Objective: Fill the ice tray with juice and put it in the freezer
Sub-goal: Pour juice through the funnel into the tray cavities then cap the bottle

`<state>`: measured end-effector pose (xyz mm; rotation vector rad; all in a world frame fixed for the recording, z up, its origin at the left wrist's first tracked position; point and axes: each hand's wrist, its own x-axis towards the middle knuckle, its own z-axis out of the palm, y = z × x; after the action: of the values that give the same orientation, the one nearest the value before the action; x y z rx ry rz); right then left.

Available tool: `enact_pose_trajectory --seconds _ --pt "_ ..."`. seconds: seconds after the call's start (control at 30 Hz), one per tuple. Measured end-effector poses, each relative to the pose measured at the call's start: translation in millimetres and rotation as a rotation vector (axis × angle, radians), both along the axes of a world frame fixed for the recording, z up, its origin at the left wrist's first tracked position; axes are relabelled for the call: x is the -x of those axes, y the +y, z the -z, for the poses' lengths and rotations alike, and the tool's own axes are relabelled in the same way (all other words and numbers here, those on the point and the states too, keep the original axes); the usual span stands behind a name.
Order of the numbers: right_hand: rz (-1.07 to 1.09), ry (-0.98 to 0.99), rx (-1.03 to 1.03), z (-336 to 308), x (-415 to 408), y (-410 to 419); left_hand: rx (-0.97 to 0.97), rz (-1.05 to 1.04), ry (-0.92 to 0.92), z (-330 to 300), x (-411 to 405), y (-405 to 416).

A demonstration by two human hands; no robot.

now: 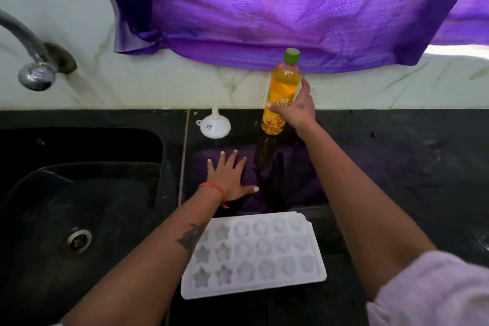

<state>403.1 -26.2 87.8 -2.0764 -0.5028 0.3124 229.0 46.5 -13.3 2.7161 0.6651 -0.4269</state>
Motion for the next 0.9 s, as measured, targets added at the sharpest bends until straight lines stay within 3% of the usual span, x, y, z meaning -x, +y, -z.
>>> enact_pose_trajectory --seconds 0.23,0.5,0.6,0.73,0.9 --pt "0.15 -0.128 -0.072 21 -21 34 0.005 0.023 -0.007 33 2 8" --pt "0.083 -0.238 -0.121 12 6 -9 0.059 -0.022 -0.119 24 7 7" --pt "0.065 -0.263 -0.118 5 28 -38 0.187 -0.075 -0.211 0 2 6" --pt "0.016 -0.322 -0.09 7 59 -80 0.529 -0.171 -0.647 -44 0 -14" --pt "0.01 -0.392 -0.058 19 80 -111 0.792 -0.169 -0.784 -75 2 -53"
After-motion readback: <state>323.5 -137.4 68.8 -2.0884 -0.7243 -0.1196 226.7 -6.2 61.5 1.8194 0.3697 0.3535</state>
